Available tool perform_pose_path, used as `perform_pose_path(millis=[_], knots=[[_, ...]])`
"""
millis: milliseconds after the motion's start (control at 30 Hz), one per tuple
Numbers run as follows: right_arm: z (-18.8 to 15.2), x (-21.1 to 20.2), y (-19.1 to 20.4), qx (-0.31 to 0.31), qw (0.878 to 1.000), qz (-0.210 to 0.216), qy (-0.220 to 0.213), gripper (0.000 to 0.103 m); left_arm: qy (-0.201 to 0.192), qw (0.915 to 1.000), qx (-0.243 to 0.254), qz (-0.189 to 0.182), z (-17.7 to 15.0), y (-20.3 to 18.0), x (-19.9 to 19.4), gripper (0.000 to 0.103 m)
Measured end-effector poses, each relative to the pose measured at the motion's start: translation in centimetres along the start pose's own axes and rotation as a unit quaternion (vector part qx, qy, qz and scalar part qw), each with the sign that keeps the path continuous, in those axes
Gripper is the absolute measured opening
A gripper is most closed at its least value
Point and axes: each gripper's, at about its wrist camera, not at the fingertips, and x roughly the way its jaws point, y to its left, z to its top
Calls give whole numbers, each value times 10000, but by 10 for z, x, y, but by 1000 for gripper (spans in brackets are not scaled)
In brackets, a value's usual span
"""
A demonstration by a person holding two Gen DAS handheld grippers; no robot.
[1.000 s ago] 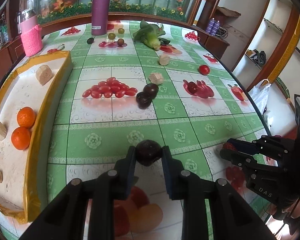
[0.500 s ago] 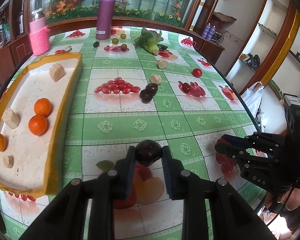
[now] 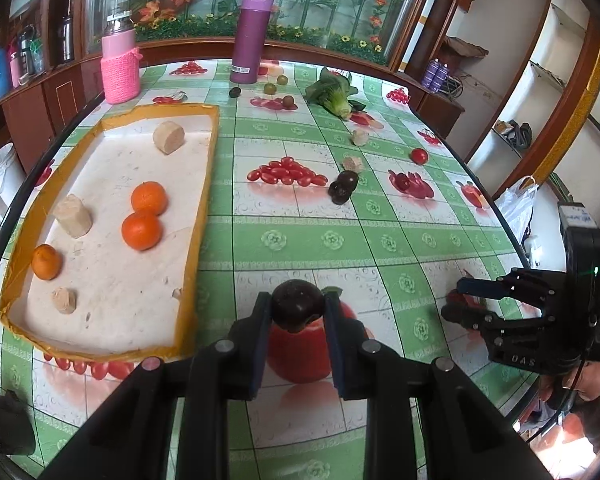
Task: Organize fruits
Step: 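Carry the red date in the right gripper over the tray while the left carries the dark fruit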
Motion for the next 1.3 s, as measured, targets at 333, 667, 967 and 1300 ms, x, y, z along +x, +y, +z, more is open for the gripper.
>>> perform_pose_path(millis=[333,667,967,1300], knots=[[-19,6,-15,163,9995,-165,218,59,211,9996,69,-175,-13,-10,9,29],[-20,6,-4,-144,9997,-109,149,21,272,9991,153,-279,-16,-22,14,29],[-8,-13,-3,-74,9998,-169,-45,21,217,9991,84,-356,-15,-22,5,29],[44,-11,27,-364,9990,100,-251,21,-31,9994,-253,-228,-1,9,-14,29]])
